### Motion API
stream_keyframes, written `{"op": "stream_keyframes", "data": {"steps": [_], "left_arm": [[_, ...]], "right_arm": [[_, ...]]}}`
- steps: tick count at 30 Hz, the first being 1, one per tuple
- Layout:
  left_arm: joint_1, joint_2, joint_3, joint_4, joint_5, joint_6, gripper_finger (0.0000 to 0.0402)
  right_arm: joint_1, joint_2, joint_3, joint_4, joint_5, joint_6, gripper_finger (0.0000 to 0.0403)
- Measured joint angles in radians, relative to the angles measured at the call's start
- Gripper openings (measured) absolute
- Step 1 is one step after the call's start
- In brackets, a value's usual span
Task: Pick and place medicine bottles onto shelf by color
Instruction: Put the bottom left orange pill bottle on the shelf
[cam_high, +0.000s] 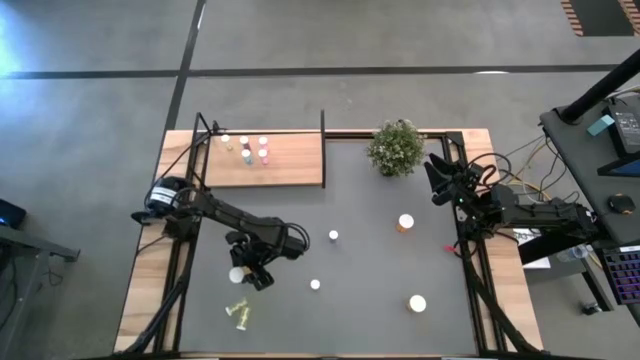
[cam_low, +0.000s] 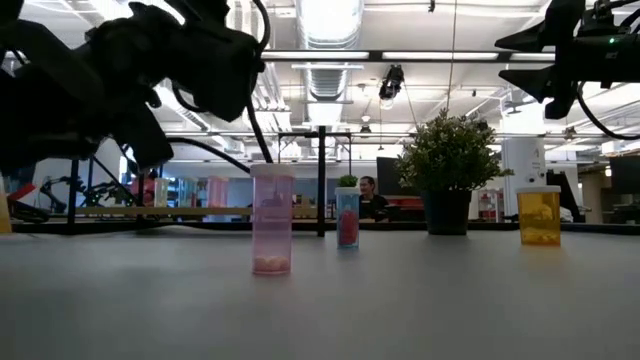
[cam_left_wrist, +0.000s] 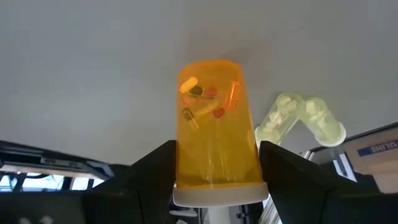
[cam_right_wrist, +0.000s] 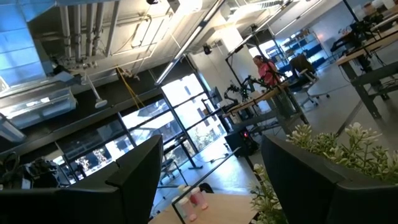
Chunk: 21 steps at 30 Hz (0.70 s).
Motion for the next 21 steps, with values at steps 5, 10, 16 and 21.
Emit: {"op": "stream_keyframes", "data": {"steps": [5, 10, 16, 21], "left_arm": [[0.002, 0.0, -0.018, 0.044, -0.01, -0.006, 0.0212], [0.002, 0.001, -0.023, 0.07, -0.029, -0.053, 0.0213], [0.002, 0.001, -0.019, 0.095, -0.072, -0.09, 0.0243], [0.002, -0.002, -0.006, 0.101, -0.082, -0.109, 0.028]], "right_arm": [[0.0, 0.0, 0.0, 0.0, 0.0, 0.0, 0.026], [0.0, 0.0, 0.0, 0.0, 0.0, 0.0, 0.026], [0.0, 0.0, 0.0, 0.0, 0.0, 0.0, 0.026], [0.0, 0.0, 0.0, 0.0, 0.0, 0.0, 0.026]]}}
